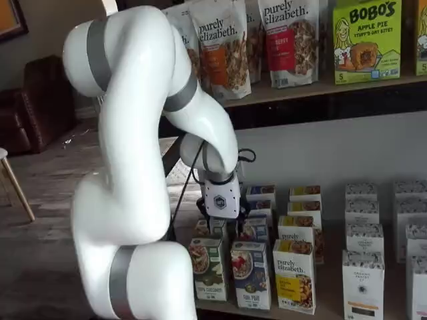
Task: Pick up the blue and white box that is on the bottom shelf, the second box from the left
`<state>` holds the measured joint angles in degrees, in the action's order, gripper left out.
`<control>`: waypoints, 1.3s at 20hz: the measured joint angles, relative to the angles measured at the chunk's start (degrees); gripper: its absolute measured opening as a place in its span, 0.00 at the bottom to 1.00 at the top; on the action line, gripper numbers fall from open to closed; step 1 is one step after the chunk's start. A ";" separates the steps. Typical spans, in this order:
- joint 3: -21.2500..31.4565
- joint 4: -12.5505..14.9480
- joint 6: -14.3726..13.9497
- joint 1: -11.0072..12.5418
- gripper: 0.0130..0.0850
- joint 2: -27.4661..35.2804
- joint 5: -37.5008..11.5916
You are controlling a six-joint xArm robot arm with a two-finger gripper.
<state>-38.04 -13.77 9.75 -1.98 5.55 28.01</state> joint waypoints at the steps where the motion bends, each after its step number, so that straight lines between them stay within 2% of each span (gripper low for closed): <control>1: -0.33 -0.03 -0.03 -0.08 1.00 0.49 -0.15; 13: -4.53 -0.64 -0.81 -1.64 1.00 6.07 -1.88; 18: -6.55 -0.10 -1.89 -2.27 1.00 8.58 -2.05; 26: -9.92 0.21 -2.05 -2.34 1.00 13.86 -3.91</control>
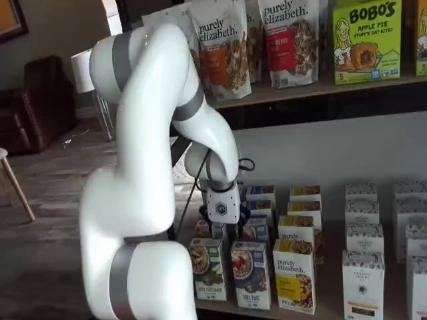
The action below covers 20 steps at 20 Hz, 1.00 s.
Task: Pick up the blue and white box that is on the bottom shelf, the second box from the left
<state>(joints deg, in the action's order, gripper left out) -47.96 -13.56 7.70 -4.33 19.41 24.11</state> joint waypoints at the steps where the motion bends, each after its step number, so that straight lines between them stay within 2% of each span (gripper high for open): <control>1: -0.36 0.32 -0.25 0.03 1.00 0.61 -0.31; 11: -4.19 5.96 -4.85 0.32 1.00 7.31 -4.65; 20: -7.97 8.90 -6.85 0.95 1.00 12.93 -8.43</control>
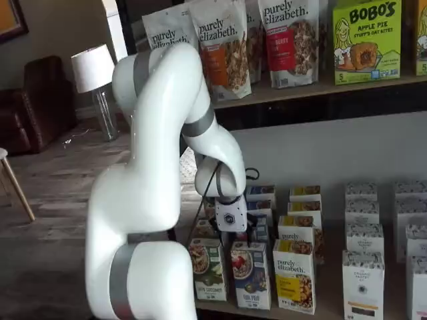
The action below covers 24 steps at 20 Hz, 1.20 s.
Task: Pick up the blue and white box that is on the bottom shelf, the second box from the left
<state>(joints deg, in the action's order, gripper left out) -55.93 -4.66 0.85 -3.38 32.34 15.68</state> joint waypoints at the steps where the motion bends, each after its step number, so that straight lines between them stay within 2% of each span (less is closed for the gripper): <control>1: -0.58 0.35 -0.20 0.13 1.00 0.66 -0.11; 8: -4.06 0.12 0.83 0.96 1.00 3.91 0.32; 11: -5.78 -2.05 3.19 1.22 1.00 5.36 0.41; 16: -8.63 -3.71 5.03 1.52 1.00 7.47 1.28; 24: -11.84 -1.76 3.86 2.26 1.00 9.55 2.16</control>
<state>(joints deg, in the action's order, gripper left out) -67.77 -6.42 4.71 -1.11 41.89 17.83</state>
